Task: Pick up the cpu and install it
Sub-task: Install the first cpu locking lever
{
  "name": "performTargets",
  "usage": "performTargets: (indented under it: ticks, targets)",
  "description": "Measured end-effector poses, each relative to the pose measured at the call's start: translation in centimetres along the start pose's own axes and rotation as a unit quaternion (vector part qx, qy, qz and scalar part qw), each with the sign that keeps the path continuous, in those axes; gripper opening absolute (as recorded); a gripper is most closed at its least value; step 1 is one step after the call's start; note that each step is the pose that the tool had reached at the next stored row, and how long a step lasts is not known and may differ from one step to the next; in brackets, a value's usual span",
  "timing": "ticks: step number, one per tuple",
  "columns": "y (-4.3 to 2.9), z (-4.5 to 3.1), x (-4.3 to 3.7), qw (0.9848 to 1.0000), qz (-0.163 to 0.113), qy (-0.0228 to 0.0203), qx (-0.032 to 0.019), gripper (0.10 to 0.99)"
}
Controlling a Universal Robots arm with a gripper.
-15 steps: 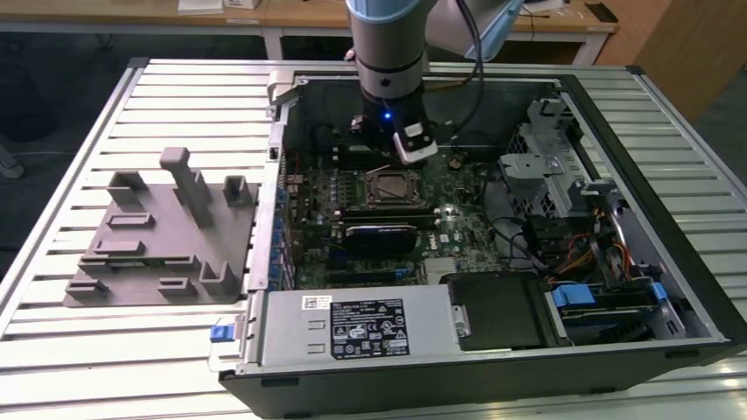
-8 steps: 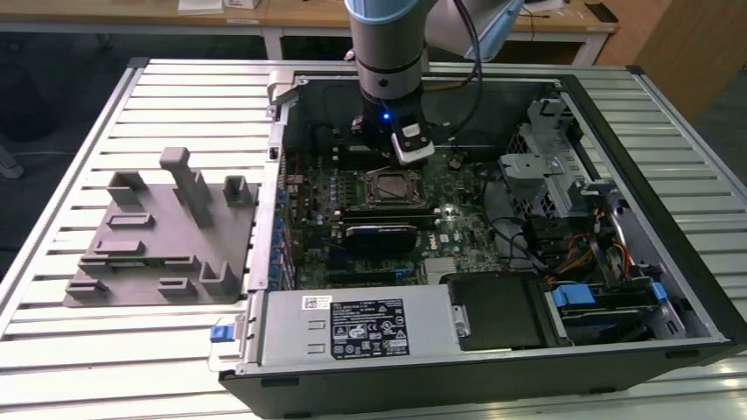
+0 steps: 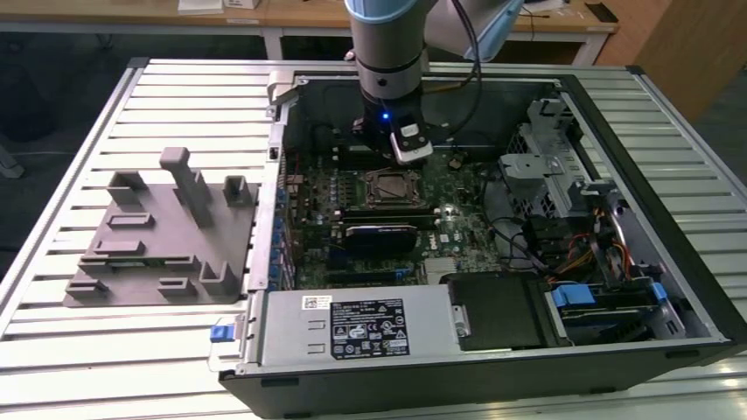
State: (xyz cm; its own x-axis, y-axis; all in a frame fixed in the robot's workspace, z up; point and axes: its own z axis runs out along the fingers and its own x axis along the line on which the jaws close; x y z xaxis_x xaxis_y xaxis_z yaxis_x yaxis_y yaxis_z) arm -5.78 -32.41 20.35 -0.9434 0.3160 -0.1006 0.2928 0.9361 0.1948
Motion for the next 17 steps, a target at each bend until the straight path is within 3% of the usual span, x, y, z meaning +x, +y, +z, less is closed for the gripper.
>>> performTargets:
  ticks: [6,17]
  targets:
    - [0.4,0.21,0.07,1.0,0.007,-0.0028,0.0049,0.106]
    - [0.84,0.64,0.27,0.9999,0.011,-0.0044,0.0075,0.106]
